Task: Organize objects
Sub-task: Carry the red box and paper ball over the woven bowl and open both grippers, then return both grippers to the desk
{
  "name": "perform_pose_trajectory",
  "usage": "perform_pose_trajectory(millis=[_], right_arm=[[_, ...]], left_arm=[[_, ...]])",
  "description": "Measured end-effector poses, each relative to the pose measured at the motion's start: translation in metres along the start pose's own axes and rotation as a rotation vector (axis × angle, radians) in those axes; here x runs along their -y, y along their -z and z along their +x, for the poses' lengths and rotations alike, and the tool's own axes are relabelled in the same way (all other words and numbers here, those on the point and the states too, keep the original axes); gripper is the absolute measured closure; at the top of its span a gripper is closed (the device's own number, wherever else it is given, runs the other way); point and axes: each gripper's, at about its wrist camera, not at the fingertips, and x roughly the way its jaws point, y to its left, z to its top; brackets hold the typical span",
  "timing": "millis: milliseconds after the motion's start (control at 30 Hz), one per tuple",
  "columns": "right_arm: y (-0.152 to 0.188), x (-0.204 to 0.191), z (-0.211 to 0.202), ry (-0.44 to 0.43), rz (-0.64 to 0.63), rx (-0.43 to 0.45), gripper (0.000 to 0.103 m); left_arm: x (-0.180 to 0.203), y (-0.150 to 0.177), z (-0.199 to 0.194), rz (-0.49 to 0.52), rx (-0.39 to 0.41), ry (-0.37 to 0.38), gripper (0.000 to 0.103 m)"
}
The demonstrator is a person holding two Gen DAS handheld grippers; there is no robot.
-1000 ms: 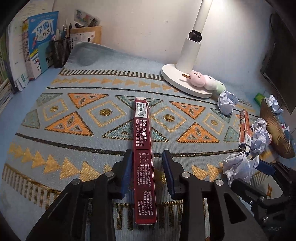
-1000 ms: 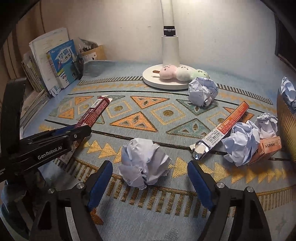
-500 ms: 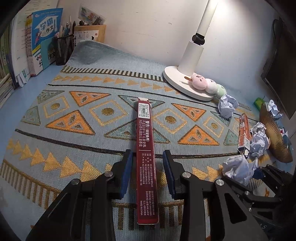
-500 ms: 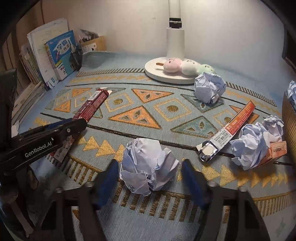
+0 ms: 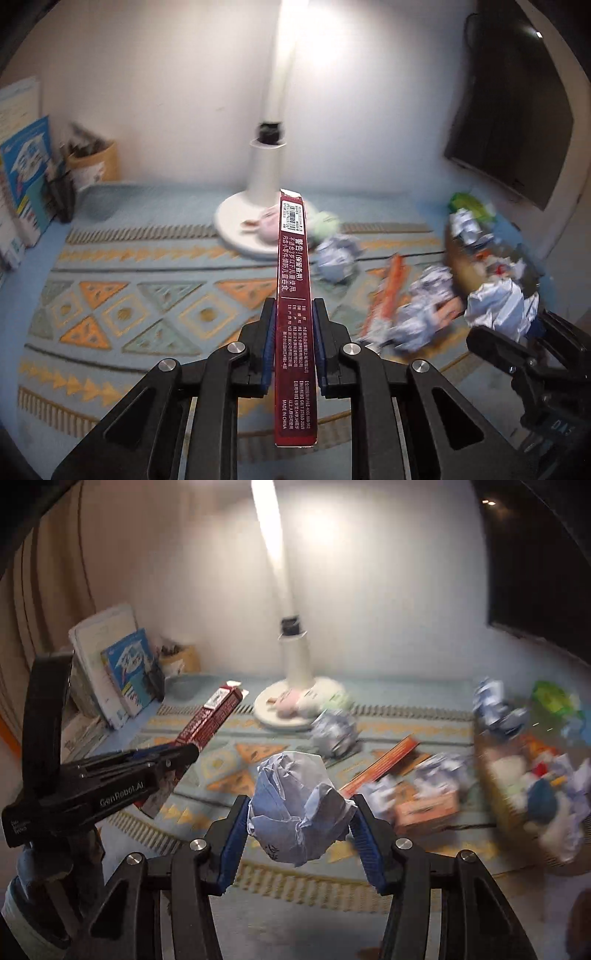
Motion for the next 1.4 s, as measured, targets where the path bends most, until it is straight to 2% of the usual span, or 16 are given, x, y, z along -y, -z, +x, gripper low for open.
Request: perform_pose_trajectory(millis=[100, 200, 333, 433, 467, 500, 533, 567, 633, 867, 1000, 1133, 1200, 1267, 1333, 1400], right_arm=[[-0.037, 0.069, -0.032, 0.127, 0.096, 0.078, 0.049], [-0.06, 0.145, -0.044, 0.261, 0.217, 0.079, 0.049], [-0.071, 0.219, -0.04, 0.321, 0.355, 0.038, 0.049], [-0.078, 0.241, -0.025, 0.33, 0.385, 0.007, 0.048], [-0.081, 0.246, -0.018, 0.319, 0.391, -0.009, 0.044], [-0.084, 0.249, -0.013, 0.309, 0.392, -0.022, 0.04], [-0.087, 0.253, -0.009, 0.306, 0.393, -0.031, 0.033], [-0.089, 0.255, -0.005, 0.312, 0.394, -0.036, 0.033], [-0.087, 0.258, -0.004, 0.313, 0.398, -0.045, 0.033], [-0.065, 0.246, -0.021, 0.281, 0.415, -0.022, 0.032], [-0.053, 0.213, -0.031, 0.215, 0.403, -0.013, 0.031], [-0.043, 0.163, -0.035, 0.153, 0.332, -0.002, 0.03], [-0.036, 0.134, -0.033, 0.114, 0.295, 0.004, 0.023], [-0.027, 0.107, -0.027, 0.073, 0.262, 0.008, 0.007], [-0.016, 0.079, -0.014, 0.043, 0.219, 0.0, 0.006], [0.001, 0.057, 0.007, 0.037, 0.169, -0.033, 0.006]], left_arm=[[0.07, -0.032, 0.009, 0.057, 0.017, 0.125, 0.088], [0.139, -0.055, 0.027, 0.119, 0.015, 0.213, 0.088], [0.212, -0.065, 0.058, 0.185, -0.005, 0.29, 0.088], [0.239, -0.067, 0.078, 0.202, -0.014, 0.288, 0.088], [0.241, -0.068, 0.081, 0.197, -0.003, 0.29, 0.086], [0.24, -0.07, 0.083, 0.184, 0.004, 0.298, 0.079], [0.24, -0.072, 0.086, 0.173, 0.0, 0.303, 0.058], [0.239, -0.075, 0.089, 0.16, -0.005, 0.307, 0.041], [0.231, -0.077, 0.086, 0.131, 0.011, 0.316, 0.034], [0.183, -0.069, 0.042, 0.064, 0.036, 0.323, 0.034], [0.136, -0.054, 0.002, 0.028, 0.085, 0.266, 0.03], [0.076, -0.03, -0.027, -0.012, 0.111, 0.142, 0.026], [0.04, -0.014, -0.034, -0.058, 0.105, 0.069, 0.024], [0.004, -0.002, -0.027, -0.104, 0.086, -0.02, 0.023], [-0.031, 0.018, -0.02, -0.144, 0.058, -0.115, 0.023], [-0.06, 0.039, -0.012, -0.173, 0.016, -0.172, 0.023]])
